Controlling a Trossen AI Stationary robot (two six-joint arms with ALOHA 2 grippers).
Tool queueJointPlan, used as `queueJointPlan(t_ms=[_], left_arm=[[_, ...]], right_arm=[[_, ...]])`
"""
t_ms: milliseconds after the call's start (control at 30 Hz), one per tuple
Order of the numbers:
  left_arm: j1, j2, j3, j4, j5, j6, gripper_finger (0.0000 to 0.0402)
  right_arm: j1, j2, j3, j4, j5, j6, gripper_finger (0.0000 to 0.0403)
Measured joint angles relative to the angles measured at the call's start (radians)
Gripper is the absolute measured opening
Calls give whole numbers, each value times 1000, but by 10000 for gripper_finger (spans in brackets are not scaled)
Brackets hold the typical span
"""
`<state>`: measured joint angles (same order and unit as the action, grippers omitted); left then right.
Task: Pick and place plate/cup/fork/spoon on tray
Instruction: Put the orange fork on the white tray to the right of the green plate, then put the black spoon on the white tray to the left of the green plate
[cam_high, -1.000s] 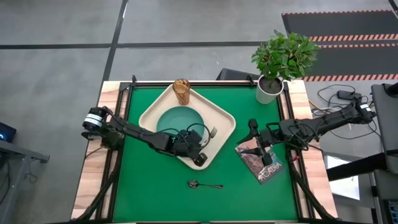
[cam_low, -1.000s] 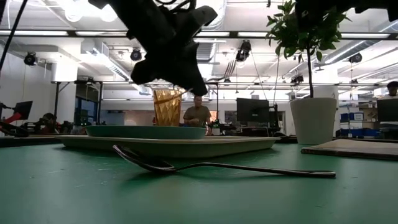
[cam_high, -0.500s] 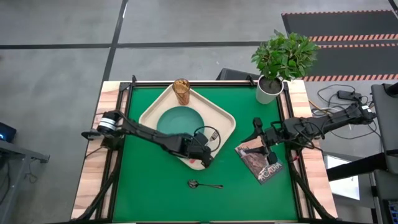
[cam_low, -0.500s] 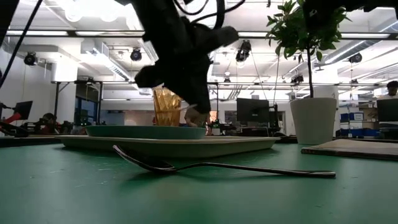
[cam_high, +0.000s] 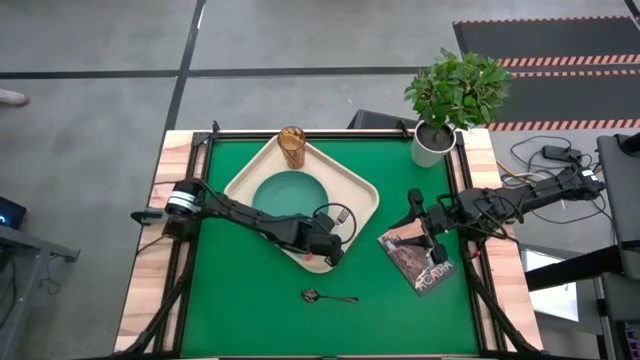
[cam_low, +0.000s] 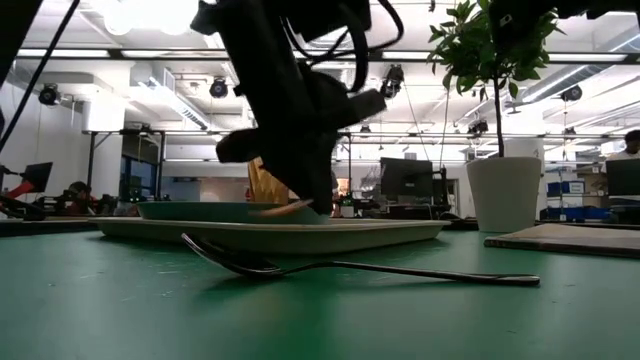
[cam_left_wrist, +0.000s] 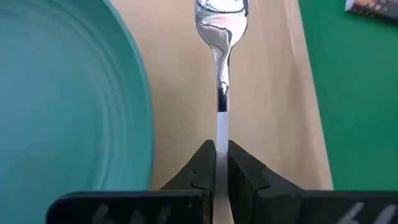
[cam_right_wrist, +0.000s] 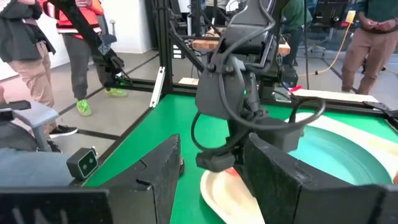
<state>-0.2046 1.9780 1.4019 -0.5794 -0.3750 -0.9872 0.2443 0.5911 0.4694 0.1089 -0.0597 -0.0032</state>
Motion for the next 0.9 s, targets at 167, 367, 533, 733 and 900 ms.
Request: queueJointPlan(t_ms=[167,367,533,733,900], left_arm=[[17,22,-2,4,0,5,9],[30,32,-4,11,-1,7,40],[37,33,-5,11,-10,7,59],[36,30,-1,10,-20,42,65],[16,-12,14,20,-21,133,66]], right_arm=[[0,0,0,0,0,0,167],[0,1,0,-4,0,0,167],[0,0,0,-38,0,3,167],[0,0,0,-54,0,10,167],[0,1,0,-54,1,12,167]])
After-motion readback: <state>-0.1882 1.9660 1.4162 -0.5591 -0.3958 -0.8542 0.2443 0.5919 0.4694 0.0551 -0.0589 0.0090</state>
